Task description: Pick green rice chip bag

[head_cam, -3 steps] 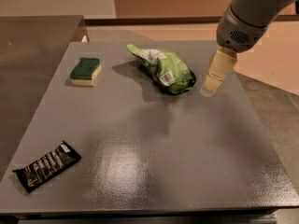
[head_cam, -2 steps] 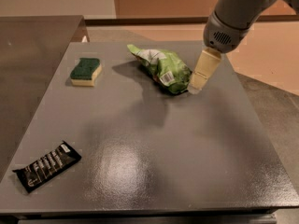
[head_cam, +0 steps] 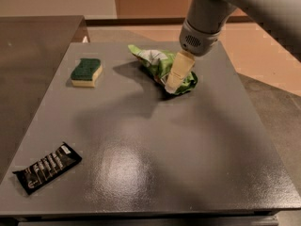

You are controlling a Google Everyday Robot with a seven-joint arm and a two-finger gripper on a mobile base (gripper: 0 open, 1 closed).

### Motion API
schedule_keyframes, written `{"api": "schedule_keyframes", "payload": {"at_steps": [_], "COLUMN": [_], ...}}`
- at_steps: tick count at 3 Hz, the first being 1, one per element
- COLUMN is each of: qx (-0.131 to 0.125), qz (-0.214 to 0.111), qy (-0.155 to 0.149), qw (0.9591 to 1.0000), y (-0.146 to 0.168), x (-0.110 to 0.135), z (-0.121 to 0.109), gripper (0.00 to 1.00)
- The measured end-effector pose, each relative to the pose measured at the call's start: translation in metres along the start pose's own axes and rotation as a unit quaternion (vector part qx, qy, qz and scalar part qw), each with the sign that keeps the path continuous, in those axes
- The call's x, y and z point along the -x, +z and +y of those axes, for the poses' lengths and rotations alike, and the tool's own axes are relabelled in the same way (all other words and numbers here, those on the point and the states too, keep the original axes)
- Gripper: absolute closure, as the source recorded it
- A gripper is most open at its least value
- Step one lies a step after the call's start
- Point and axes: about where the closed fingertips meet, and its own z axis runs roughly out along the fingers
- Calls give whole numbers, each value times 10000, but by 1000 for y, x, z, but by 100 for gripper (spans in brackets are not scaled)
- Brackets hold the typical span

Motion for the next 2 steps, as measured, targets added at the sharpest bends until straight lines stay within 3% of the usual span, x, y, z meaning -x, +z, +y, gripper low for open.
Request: {"api": "schedule_keyframes", "payload": {"at_steps": [2], "qx": [100], "qz": [213], "qy": [522], "qw": [9984], "y": [26], "x": [28], "z": [1], "gripper": [0]}}
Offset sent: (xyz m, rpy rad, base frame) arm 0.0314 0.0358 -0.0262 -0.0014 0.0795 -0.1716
